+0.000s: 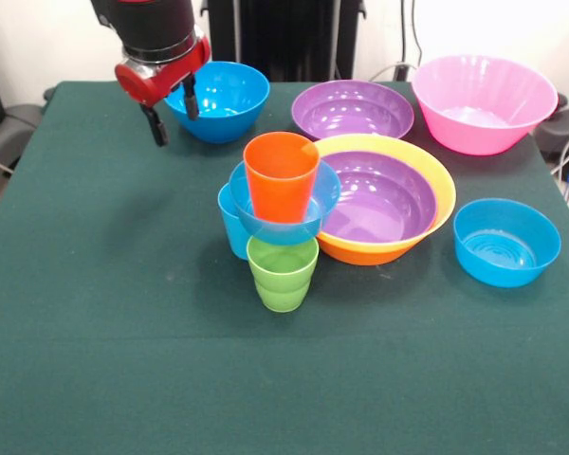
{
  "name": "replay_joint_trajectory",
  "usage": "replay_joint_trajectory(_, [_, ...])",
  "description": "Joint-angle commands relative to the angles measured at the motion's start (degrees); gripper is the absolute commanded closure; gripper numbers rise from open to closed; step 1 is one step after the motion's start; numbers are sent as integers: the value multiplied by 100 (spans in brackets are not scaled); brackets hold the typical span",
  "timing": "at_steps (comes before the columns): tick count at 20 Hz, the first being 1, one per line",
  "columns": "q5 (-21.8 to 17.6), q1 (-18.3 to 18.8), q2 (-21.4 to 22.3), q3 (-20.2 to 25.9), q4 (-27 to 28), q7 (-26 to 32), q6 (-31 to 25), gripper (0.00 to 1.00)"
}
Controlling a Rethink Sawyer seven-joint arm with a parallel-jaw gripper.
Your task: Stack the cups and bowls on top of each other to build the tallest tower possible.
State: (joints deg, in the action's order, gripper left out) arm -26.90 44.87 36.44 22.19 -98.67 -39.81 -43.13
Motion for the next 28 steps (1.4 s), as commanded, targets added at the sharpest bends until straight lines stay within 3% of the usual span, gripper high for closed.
replay_joint_trajectory(1, [-241, -313, -209, -38, -128, -340, -380, 0])
replay_joint_trajectory(12, [-54, -388, 216, -9, -260, -304, -715, 0])
replay_joint_trajectory(22, [-136, -310, -12, 50, -406, -177, -671, 0])
replay_joint_trajectory(28, [-385, -385, -282, -124, -265, -183, -685, 0])
